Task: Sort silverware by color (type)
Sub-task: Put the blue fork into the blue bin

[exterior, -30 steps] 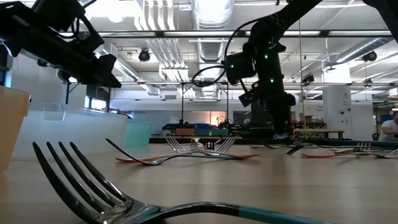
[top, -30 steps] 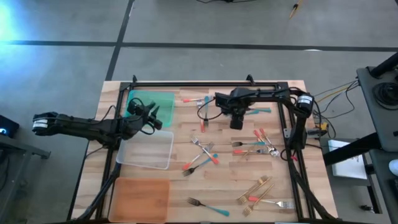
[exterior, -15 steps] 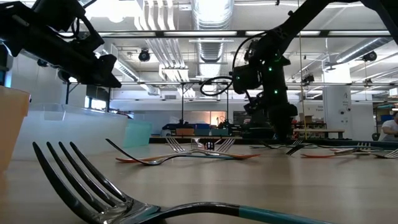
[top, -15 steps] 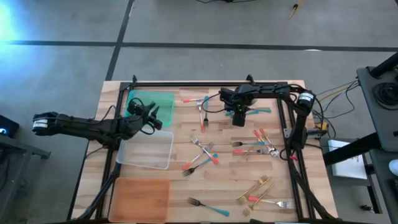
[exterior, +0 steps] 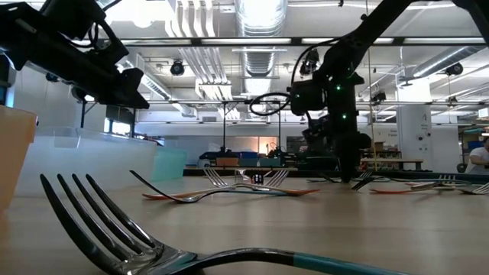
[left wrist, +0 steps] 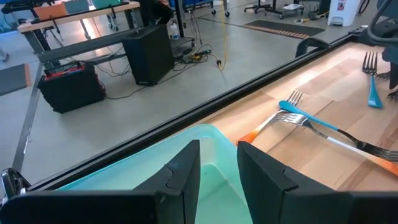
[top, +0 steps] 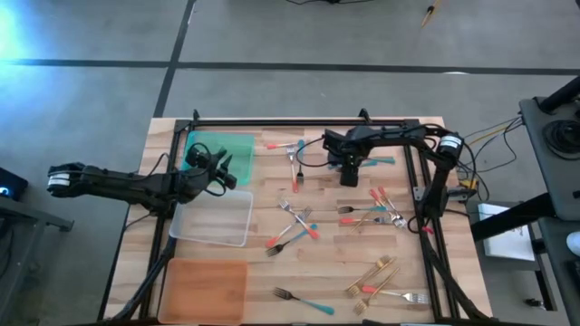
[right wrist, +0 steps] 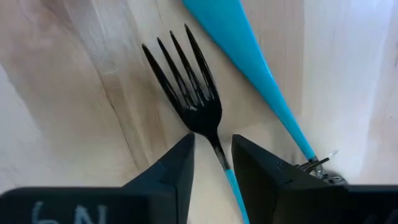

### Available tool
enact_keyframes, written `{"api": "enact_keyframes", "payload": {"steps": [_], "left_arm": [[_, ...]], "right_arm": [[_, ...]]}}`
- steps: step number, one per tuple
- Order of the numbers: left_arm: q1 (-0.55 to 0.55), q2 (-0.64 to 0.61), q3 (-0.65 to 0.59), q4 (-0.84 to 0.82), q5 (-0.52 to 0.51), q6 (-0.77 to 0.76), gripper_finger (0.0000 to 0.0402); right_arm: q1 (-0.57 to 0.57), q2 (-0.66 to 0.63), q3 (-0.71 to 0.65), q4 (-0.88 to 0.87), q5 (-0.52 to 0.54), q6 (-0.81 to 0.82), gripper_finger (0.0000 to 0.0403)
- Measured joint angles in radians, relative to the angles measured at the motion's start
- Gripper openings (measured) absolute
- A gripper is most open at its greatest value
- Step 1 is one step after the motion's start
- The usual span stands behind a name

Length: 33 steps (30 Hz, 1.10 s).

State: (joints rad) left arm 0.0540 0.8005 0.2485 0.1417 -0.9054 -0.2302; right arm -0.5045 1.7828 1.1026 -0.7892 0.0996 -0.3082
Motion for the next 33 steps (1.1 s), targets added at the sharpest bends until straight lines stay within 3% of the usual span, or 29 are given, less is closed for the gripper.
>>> {"api": "enact_keyframes", "payload": {"steps": [8, 18, 26, 29, 33], "left_arm": [[0.0, 0.001, 0.0, 0.0, 0.0, 0.0, 0.0091], [0.0, 0.009, 0.0, 0.0, 0.0, -0.016, 0.0091], [0.0, 0.011, 0.0, 0.0, 0.0, -0.02, 0.0091], [0.0, 0.012, 0.0, 0.0, 0.022, -0.039, 0.0091], [0.0, 0.018, -0.005, 0.052, 0.14, -0.03, 0.0091]], "right_arm": [[0.004, 0.002, 0.0, 0.003, -0.012, 0.04, 0.0015], [0.003, 0.007, 0.081, -0.084, 0.004, 0.048, 0.001], [0.002, -0.066, 0.167, -0.131, -0.014, 0.063, 0.0009], [0.003, -0.11, 0.191, -0.047, -0.045, 0.116, 0.0009], [0.011, -0.165, 0.196, 0.168, -0.168, 0.17, 0.0009]]}}
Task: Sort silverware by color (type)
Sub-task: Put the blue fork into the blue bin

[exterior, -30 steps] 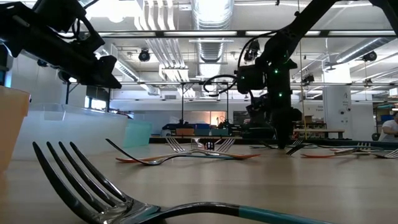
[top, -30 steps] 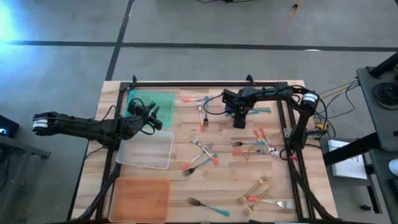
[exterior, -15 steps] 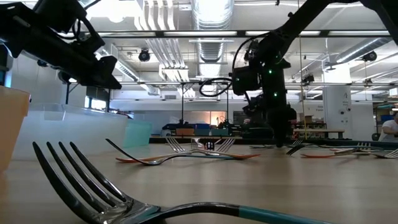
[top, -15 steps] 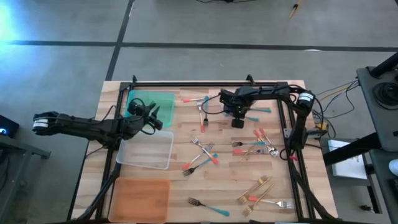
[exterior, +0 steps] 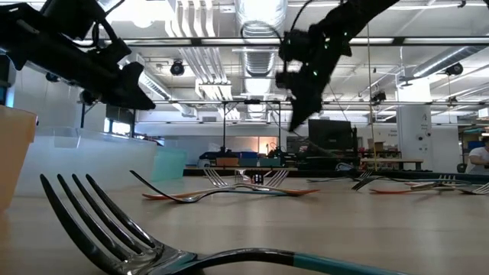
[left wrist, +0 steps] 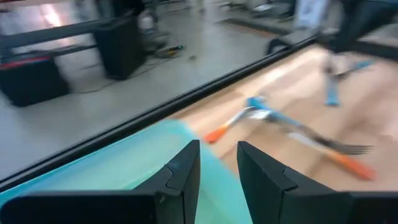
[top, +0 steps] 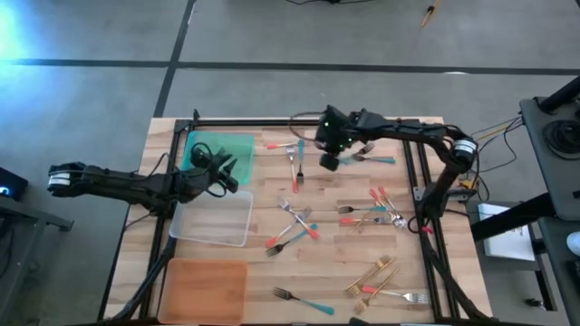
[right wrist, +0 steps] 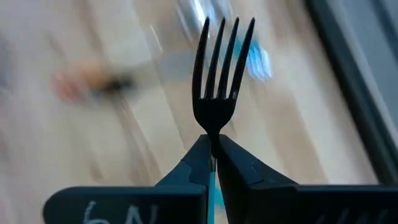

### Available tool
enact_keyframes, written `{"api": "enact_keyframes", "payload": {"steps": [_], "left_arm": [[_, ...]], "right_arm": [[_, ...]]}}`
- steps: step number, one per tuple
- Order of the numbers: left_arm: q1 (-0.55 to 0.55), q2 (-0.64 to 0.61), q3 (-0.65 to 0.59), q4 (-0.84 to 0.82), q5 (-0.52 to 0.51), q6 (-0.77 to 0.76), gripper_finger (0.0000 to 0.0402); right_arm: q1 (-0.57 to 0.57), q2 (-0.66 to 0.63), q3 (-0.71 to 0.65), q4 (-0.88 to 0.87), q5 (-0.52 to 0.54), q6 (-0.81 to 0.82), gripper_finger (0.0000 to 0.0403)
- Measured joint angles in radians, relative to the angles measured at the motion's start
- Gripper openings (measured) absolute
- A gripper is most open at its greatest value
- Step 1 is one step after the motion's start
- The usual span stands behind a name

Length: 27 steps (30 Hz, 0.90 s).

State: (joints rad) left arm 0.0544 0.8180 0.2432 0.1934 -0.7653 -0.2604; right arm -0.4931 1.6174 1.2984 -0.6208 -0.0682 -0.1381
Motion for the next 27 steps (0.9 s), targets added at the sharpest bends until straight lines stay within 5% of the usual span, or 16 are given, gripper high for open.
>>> {"api": "enact_keyframes", "payload": {"steps": [9, 15, 27], "left_arm": [[-0.001, 0.113, -0.152, 0.67, 0.495, 0.26, 0.0091], [0.0, 0.238, -0.206, 1.005, 0.502, 0.255, 0.0091], [0.0, 0.465, -0.078, 1.016, 0.241, 0.225, 0.0098]], "right_arm": [[0.057, -0.052, 0.0, 0.473, -0.116, 0.092, 0.0009], [0.14, -0.022, 0.0, 0.642, -0.12, 0.085, 0.0009], [0.234, 0.071, 0.0, 0.894, -0.101, 0.054, 0.0009]]}}
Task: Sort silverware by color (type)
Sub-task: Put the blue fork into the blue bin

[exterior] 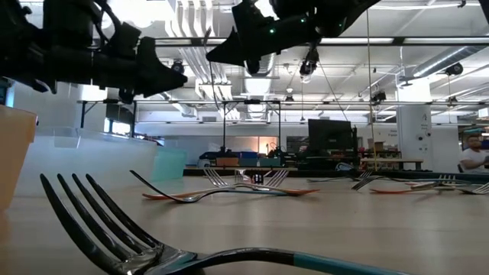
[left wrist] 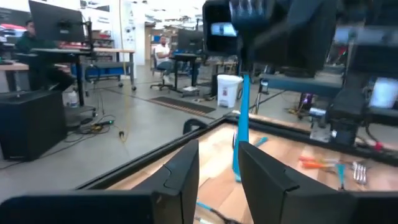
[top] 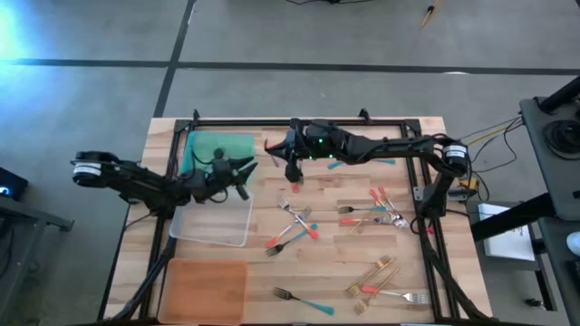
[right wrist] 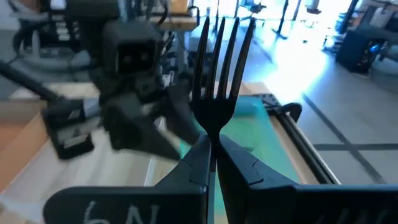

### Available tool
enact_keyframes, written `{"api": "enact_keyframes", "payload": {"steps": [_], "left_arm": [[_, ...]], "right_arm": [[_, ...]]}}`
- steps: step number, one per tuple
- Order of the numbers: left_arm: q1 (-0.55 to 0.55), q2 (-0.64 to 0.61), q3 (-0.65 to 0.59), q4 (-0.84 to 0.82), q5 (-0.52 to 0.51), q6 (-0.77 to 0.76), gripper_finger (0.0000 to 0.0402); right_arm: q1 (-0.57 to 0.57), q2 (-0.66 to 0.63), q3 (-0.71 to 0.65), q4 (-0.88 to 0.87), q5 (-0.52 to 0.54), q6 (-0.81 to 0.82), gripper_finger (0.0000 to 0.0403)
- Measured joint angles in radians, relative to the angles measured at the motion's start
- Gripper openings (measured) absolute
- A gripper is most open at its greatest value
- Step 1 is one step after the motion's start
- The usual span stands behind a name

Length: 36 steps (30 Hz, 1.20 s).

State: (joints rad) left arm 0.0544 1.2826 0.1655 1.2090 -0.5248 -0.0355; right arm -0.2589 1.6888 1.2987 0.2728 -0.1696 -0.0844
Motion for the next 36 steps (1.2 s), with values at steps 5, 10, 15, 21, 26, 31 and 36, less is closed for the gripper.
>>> {"api": "enact_keyframes", "payload": {"steps": [5, 10, 15, 21, 26, 31, 36], "left_arm": [[0.0, 0.059, 0.036, 0.002, -0.017, 0.0, 0.0124], [0.0, 0.115, 0.089, 0.004, -0.055, 0.015, 0.0153], [0.001, 0.144, 0.099, 0.002, -0.201, 0.07, 0.017], [0.0, 0.144, 0.099, 0.007, -0.192, 0.064, 0.0173], [0.0, 0.144, 0.106, 0.022, -0.191, 0.062, 0.0173], [0.0, 0.154, 0.131, 0.021, -0.143, 0.06, 0.0171], [-0.001, 0.156, 0.154, 0.003, -0.133, 0.058, 0.0171]], "right_arm": [[0.011, 0.021, 0.001, 0.063, 0.11, 0.005, 0.0009], [0.033, 0.052, 0.002, 0.136, 0.143, 0.003, 0.0009], [0.057, 0.064, 0.002, 0.156, 0.28, -0.052, 0.0009], [0.07, 0.065, 0.002, 0.184, 0.304, -0.059, 0.0009], [0.083, 0.065, 0.002, 0.2, 0.304, -0.048, 0.0009], [0.097, 0.065, 0.002, 0.221, 0.311, -0.08, 0.0009], [0.101, 0.065, 0.002, 0.228, 0.329, -0.088, 0.0009]]}}
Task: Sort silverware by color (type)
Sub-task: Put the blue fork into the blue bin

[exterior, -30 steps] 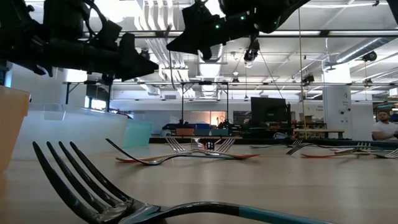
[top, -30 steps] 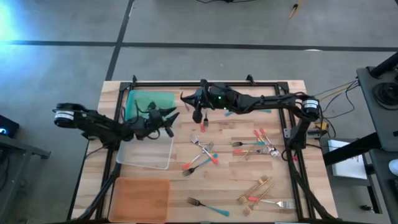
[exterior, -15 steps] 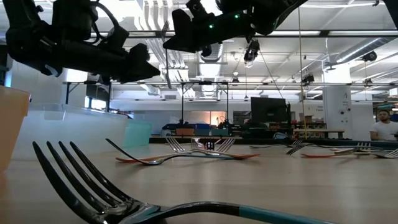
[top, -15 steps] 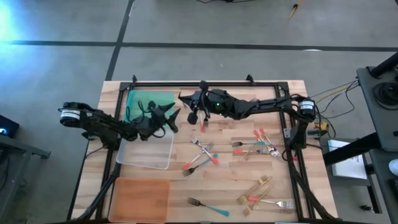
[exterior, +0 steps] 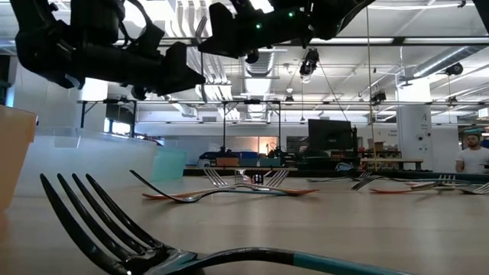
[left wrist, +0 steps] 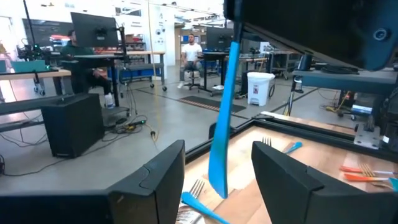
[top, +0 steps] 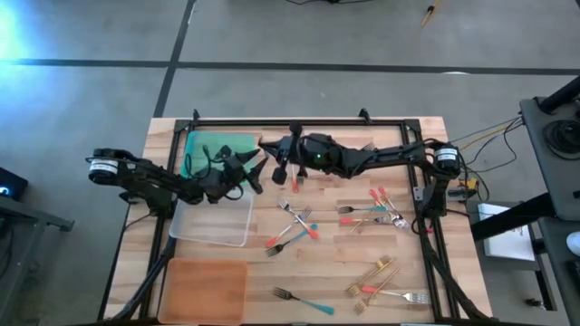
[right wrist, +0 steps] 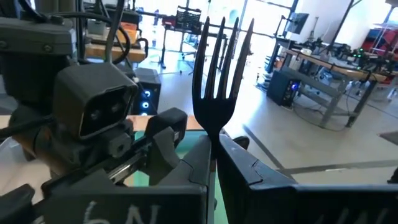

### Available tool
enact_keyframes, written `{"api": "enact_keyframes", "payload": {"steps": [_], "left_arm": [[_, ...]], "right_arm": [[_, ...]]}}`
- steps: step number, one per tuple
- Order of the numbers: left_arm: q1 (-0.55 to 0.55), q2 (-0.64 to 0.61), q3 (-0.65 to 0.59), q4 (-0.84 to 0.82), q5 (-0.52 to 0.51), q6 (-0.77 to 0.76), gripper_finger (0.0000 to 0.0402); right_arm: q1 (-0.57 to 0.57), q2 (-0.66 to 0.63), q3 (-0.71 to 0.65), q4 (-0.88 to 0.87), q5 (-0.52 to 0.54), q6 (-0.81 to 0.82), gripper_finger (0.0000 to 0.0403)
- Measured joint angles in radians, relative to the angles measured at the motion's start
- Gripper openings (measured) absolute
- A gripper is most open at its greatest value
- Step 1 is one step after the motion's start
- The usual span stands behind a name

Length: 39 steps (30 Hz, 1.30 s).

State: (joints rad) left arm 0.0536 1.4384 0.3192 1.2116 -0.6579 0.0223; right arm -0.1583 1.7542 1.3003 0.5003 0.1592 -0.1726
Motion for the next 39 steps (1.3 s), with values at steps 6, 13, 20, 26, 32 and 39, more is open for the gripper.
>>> {"api": "enact_keyframes", "payload": {"steps": [6, 13, 20, 26, 32, 39], "left_arm": [[0.0, 0.0, 0.017, -0.016, -0.001, 0.031, 0.0168], [0.0, 0.0, 0.033, -0.027, -0.001, 0.055, 0.013], [0.0, 0.0, 0.033, -0.033, -0.003, 0.075, 0.0024], [0.001, 0.0, 0.033, -0.033, -0.003, 0.071, 0.0002], [0.001, -0.001, 0.032, -0.033, -0.004, 0.071, 0.0001], [0.001, -0.047, 0.03, -0.091, -0.036, 0.075, 0.0]], "right_arm": [[0.012, 0.0, 0.0, 0.003, -0.001, -0.004, 0.0009], [0.012, 0.0, 0.0, 0.007, 0.002, -0.004, 0.0009], [0.012, 0.0, 0.0, 0.008, 0.001, -0.011, 0.0009], [0.012, 0.0, 0.0, 0.008, 0.002, -0.01, 0.0009], [0.009, 0.0, 0.0, 0.006, 0.002, -0.004, 0.0027], [0.003, -0.016, 0.0, -0.058, 0.001, -0.015, 0.0091]]}}
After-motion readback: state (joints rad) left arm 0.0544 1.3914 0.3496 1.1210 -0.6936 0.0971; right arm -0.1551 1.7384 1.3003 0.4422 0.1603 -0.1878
